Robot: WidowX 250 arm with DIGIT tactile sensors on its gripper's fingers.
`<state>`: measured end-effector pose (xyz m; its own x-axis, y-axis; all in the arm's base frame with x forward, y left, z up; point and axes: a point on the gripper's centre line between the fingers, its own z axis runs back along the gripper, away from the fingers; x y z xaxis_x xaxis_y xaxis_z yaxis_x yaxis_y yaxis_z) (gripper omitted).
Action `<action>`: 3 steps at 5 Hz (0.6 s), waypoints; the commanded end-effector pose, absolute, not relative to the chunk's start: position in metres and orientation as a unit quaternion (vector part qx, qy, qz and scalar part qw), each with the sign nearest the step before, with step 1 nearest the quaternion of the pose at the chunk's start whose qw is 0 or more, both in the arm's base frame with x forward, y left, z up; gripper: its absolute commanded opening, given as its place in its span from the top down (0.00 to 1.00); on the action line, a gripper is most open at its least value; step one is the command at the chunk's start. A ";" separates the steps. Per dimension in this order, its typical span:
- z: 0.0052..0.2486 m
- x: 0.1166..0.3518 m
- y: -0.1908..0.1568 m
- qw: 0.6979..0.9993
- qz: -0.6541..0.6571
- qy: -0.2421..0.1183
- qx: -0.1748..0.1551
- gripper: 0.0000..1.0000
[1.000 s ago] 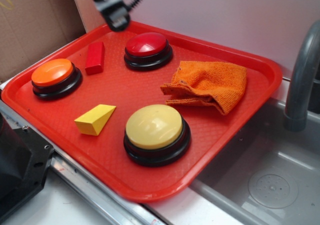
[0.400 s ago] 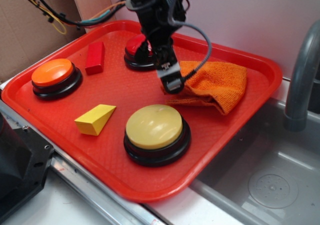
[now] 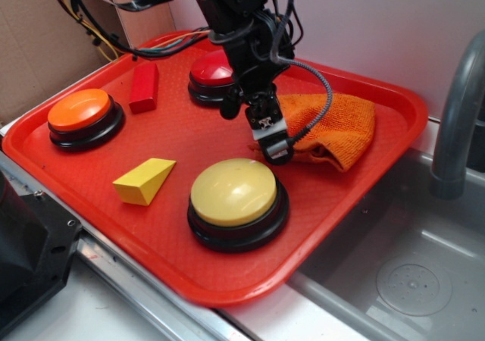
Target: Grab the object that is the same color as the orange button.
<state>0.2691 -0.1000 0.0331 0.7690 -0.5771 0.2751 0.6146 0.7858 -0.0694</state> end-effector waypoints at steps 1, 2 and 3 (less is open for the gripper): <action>0.019 0.270 -0.100 0.952 -0.252 -0.134 -0.112 1.00; 0.013 0.268 -0.099 0.958 -0.239 -0.124 -0.096 1.00; 0.011 0.261 -0.099 0.969 -0.209 -0.120 -0.044 1.00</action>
